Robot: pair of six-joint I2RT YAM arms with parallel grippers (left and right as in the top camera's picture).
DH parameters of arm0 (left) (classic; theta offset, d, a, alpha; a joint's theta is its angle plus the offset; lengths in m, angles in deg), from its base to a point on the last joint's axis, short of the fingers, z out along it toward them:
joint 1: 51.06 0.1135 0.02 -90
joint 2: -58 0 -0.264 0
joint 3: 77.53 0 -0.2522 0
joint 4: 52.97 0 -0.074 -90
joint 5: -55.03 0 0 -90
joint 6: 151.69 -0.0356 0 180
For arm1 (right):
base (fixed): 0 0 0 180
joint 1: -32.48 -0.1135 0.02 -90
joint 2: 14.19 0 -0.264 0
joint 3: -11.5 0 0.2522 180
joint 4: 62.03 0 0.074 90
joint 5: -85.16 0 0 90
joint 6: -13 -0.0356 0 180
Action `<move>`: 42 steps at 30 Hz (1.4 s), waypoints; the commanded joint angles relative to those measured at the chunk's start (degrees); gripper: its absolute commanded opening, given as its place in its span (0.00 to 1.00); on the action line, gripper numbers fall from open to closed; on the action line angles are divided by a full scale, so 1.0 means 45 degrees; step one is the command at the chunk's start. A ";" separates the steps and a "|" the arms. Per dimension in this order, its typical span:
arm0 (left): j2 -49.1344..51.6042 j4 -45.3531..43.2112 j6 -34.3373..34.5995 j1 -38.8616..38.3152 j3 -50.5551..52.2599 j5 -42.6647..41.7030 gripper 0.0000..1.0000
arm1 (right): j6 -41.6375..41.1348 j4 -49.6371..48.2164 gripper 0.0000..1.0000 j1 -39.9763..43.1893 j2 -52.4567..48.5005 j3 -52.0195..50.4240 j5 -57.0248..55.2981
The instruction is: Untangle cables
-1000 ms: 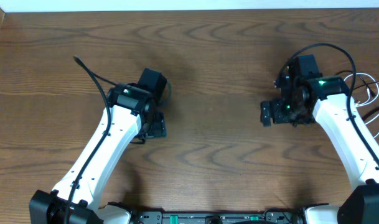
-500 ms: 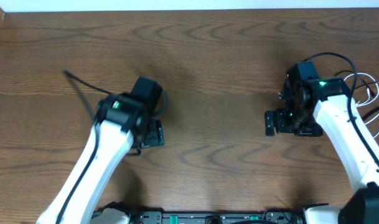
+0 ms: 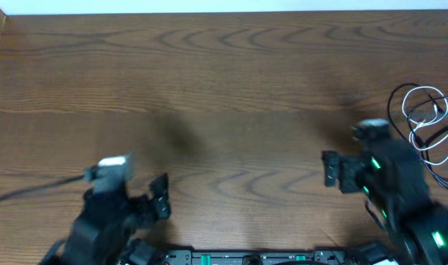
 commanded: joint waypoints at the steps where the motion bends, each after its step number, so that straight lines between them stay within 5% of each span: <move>1: -0.1141 0.0107 -0.0029 -0.0039 0.0087 0.0325 0.98 | -0.0272 0.0024 0.99 -0.0083 0.1457 -0.0248 -0.0568; 17: -0.2118 0.1243 -0.0024 -0.0039 0.0092 0.0325 0.98 | -0.0272 0.3444 0.99 -0.0083 0.2924 -0.0248 -0.0568; 42: -0.2118 0.1273 -0.0024 -0.0039 0.0092 0.0325 0.98 | -0.0272 0.3483 0.99 -0.0083 0.2924 -0.0248 -0.0568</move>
